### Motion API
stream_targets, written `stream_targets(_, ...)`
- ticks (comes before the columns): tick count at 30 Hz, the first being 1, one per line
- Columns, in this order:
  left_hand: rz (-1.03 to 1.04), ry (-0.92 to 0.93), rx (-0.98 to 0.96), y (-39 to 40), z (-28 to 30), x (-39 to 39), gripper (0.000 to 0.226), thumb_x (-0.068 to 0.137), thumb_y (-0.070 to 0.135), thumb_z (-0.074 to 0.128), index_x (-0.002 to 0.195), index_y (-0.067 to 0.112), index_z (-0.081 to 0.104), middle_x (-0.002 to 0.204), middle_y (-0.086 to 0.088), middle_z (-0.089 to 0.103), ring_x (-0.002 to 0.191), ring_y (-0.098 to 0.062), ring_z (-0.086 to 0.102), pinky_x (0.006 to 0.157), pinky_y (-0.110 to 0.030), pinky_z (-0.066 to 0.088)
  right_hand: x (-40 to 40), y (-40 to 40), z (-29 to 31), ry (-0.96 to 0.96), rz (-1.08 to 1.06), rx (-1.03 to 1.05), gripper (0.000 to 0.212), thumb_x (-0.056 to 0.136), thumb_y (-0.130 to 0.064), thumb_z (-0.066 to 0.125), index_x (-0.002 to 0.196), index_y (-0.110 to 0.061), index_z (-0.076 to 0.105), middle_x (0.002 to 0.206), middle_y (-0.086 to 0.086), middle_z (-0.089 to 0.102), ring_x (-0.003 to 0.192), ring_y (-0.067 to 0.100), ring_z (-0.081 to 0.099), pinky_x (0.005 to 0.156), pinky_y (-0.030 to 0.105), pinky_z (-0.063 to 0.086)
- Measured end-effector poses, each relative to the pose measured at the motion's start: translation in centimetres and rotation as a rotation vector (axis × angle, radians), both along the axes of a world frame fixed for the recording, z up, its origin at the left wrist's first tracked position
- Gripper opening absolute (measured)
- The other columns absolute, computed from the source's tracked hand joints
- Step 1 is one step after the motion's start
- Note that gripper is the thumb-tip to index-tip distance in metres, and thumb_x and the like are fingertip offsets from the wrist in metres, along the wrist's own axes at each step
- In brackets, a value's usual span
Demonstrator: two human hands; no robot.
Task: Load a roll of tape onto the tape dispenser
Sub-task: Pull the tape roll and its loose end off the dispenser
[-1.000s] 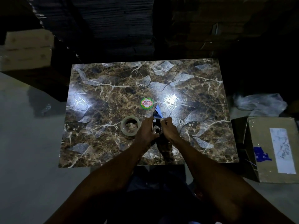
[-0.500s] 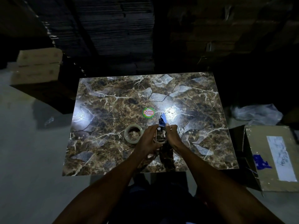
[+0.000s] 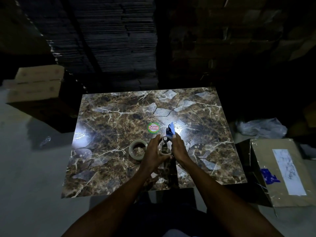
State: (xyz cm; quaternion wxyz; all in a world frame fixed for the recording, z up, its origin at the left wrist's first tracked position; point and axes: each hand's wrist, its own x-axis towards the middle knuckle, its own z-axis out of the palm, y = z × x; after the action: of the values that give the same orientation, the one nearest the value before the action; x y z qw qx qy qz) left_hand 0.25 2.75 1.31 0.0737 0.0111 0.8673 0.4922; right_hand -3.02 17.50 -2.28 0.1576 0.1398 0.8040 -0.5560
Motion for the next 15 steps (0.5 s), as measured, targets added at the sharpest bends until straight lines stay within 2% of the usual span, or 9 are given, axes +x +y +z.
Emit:
stream_targets(2,0.022,0.022,0.02,-0.3,0.2,0.1,0.084,0.068,0.046,0.088,0.139,0.026,0.049,0.135,0.005,0.057,0.127,-0.011,0.055,0.102,-0.043,0.05,-0.2,0.2,-0.5,-0.006,-0.001,-0.012,0.082,0.084,-0.085,0.018,0.148,-0.036,0.035,0.148,0.012,0.048,0.118,0.022,0.049,0.102,0.046,0.041)
stream_targets(4,0.054,0.051,0.059,-0.7,0.4,0.5,0.081,0.066,0.044,0.089,0.136,0.025,0.053,0.134,0.004,0.059,0.126,-0.011,0.055,0.103,-0.041,0.049,0.3,0.0,1.6,0.004,0.002,-0.031,0.075,0.09,-0.079,0.022,0.148,-0.033,0.037,0.139,0.008,0.056,0.116,0.023,0.057,0.101,0.046,0.047)
stream_targets(5,0.065,0.063,0.077,-0.9,0.4,0.7,0.081,0.065,0.043,0.09,0.135,0.024,0.054,0.134,0.004,0.059,0.127,-0.011,0.055,0.105,-0.039,0.048,0.6,-0.1,3.0,0.033,0.0,-0.039,0.068,0.095,-0.07,0.025,0.146,-0.029,0.04,0.125,0.004,0.063,0.106,0.019,0.062,0.092,0.04,0.051)
stream_targets(6,0.07,0.072,0.089,-1.1,0.5,0.9,0.082,0.065,0.042,0.091,0.136,0.022,0.054,0.135,0.003,0.059,0.128,-0.01,0.055,0.106,-0.036,0.047,0.9,-0.2,4.1,0.061,0.007,-0.048,0.057,0.101,-0.059,0.027,0.143,-0.025,0.044,0.105,-0.001,0.066,0.087,0.011,0.064,0.078,0.031,0.052)
stream_targets(8,0.057,0.081,0.096,-1.5,0.8,1.0,0.082,0.066,0.039,0.092,0.137,0.02,0.054,0.136,0.003,0.059,0.129,-0.009,0.055,0.107,-0.035,0.047,1.3,0.0,5.1,0.117,0.029,-0.035,0.041,0.107,-0.04,0.028,0.136,-0.021,0.05,0.082,-0.006,0.059,0.062,-0.001,0.055,0.062,0.021,0.045)
stream_targets(11,-0.024,0.092,0.085,-2.4,1.1,0.5,0.081,0.066,0.036,0.092,0.136,0.018,0.056,0.136,0.003,0.061,0.129,-0.011,0.056,0.107,-0.037,0.048,1.6,0.4,5.6,0.143,0.063,-0.033,0.044,0.108,-0.037,0.029,0.138,-0.013,0.05,0.073,-0.013,0.054,0.055,-0.006,0.053,0.06,0.018,0.04)
stream_targets(13,-0.096,0.099,0.055,-3.2,1.6,0.0,0.084,0.064,0.036,0.093,0.136,0.015,0.057,0.137,0.001,0.061,0.128,-0.011,0.057,0.108,-0.037,0.048,1.8,0.8,6.2,0.15,0.107,-0.018,0.04,0.109,-0.032,0.029,0.14,-0.018,0.049,0.072,-0.018,0.051,0.058,-0.013,0.054,0.06,0.008,0.038)
stream_targets(15,-0.203,0.108,0.003,-4.2,2.3,-0.6,0.087,0.063,0.037,0.093,0.138,0.014,0.056,0.139,0.002,0.06,0.129,-0.01,0.056,0.108,-0.035,0.047,2.1,1.2,7.2,0.169,0.147,0.008,0.04,0.109,-0.033,0.028,0.143,-0.025,0.046,0.072,-0.019,0.05,0.058,-0.013,0.054,0.058,0.006,0.039)
